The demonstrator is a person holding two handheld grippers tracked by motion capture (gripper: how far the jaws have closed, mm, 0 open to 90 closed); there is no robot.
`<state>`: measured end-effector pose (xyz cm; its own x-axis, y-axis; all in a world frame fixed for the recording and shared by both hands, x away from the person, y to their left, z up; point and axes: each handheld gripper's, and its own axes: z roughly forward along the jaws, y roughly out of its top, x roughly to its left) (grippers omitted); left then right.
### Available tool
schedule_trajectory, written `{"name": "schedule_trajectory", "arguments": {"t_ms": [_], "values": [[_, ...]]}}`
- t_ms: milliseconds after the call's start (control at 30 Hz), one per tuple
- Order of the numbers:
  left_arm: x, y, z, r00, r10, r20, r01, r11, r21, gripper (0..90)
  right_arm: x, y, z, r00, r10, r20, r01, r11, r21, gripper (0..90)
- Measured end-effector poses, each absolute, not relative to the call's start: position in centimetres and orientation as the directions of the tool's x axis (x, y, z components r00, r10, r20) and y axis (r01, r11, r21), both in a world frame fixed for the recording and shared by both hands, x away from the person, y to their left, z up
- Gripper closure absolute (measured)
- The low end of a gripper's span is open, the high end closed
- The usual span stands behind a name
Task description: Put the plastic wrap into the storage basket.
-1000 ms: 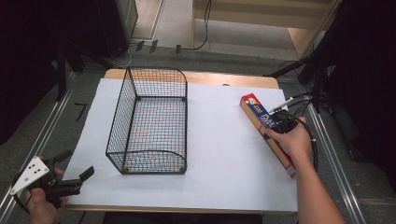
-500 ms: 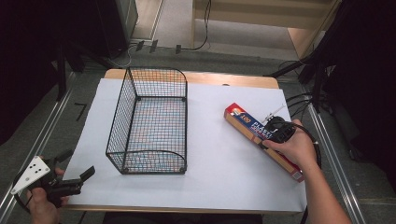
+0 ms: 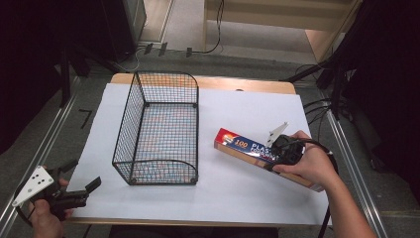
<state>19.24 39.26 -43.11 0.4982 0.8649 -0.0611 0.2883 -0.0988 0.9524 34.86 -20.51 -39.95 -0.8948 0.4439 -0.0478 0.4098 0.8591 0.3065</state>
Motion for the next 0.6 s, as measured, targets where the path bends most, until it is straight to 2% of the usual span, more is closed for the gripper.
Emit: {"name": "schedule_trajectory", "arguments": {"t_ms": [600], "values": [[19.2, 39.3, -43.1, 0.501, 0.863, -0.059, 0.285, -0.1, 0.953, 0.0, 34.0, -19.4, -35.3, -0.927, 0.369, -0.063, 0.327, 0.879, 0.348, 42.2]]}}
